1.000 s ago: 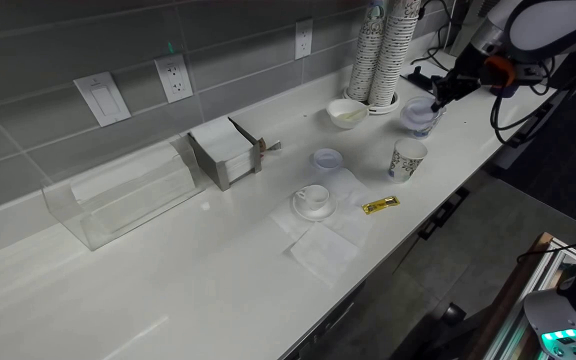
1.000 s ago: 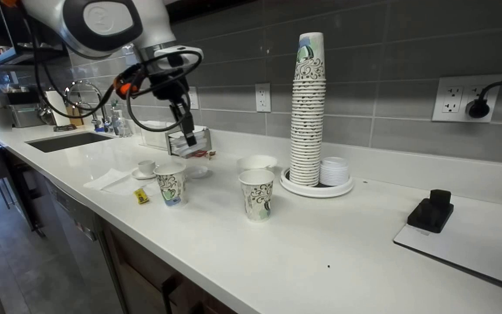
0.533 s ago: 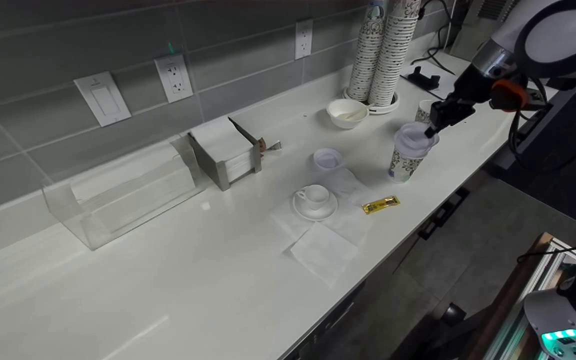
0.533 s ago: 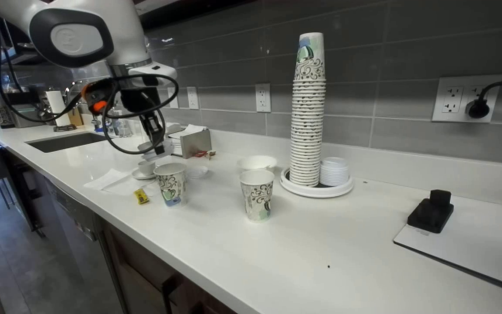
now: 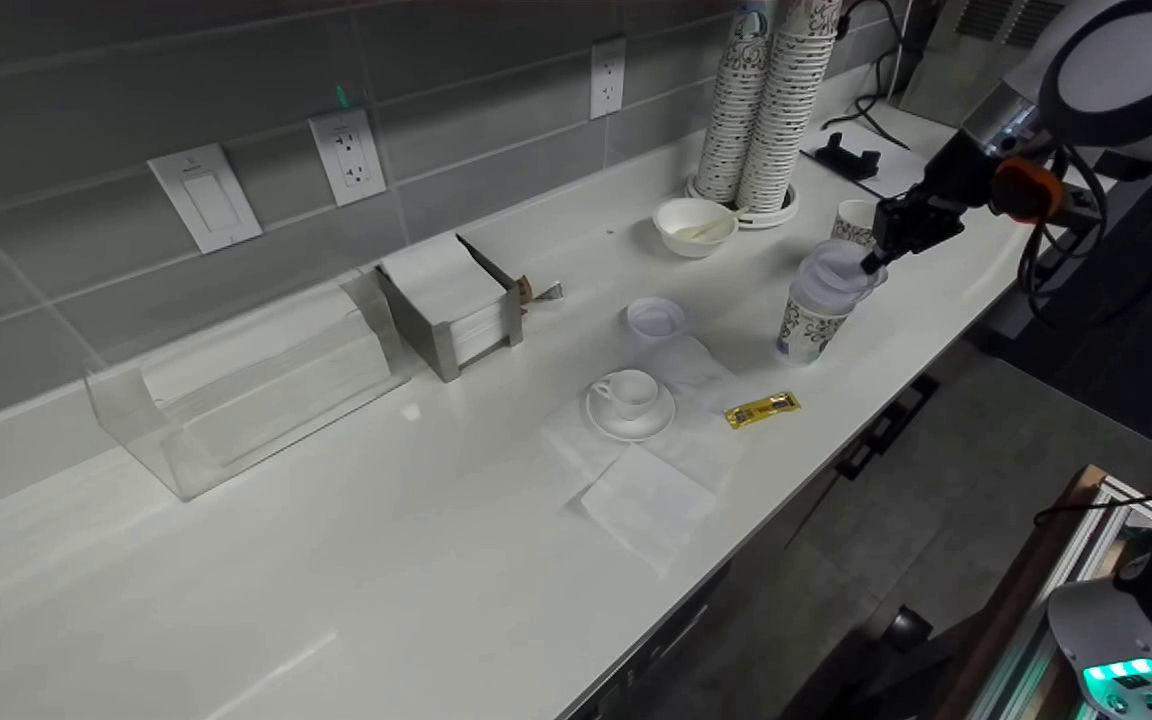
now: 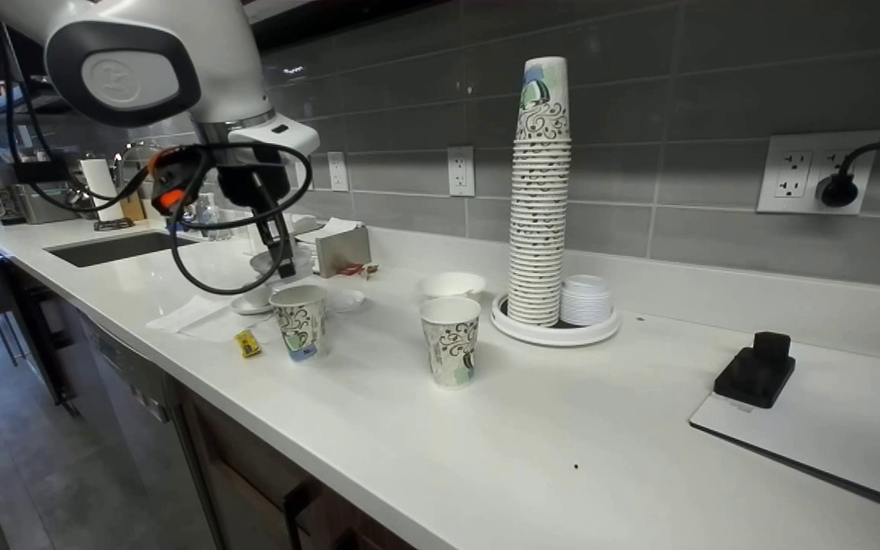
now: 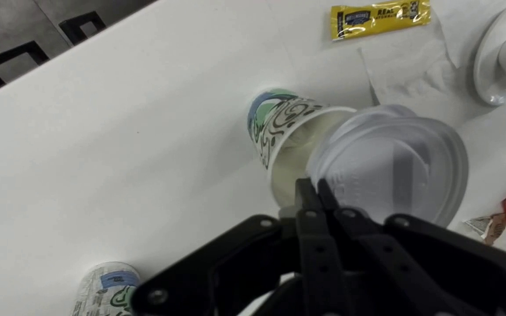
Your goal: Move the lid from the right cup to the left cup
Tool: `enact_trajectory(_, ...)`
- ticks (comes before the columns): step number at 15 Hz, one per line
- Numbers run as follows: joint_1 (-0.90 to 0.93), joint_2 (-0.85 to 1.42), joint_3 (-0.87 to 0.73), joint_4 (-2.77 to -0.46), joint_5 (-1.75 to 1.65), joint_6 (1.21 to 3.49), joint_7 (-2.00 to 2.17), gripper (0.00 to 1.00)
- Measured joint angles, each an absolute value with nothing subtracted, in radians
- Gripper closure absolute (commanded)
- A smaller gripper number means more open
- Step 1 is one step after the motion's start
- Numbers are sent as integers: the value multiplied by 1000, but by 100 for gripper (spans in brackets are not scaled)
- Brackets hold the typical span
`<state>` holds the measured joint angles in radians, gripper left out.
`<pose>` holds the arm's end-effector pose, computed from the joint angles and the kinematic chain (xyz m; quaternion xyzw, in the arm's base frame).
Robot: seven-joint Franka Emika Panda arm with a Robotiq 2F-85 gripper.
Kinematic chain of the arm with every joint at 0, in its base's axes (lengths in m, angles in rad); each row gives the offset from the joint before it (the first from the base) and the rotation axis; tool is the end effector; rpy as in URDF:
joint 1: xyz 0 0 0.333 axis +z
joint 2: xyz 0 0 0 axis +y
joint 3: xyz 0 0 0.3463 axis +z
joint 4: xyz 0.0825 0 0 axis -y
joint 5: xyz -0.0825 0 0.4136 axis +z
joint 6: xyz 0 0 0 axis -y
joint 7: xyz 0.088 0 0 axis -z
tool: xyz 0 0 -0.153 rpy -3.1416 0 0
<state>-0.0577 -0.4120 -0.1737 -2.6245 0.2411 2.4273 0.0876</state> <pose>0.4279 -0.0888 0.3700 -0.9593 0.2340 -0.1085 0.1152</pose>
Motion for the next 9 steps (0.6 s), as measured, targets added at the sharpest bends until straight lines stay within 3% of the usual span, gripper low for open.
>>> enact_trajectory(9,-69,-380,-190,-2623,244,2428,88,100)
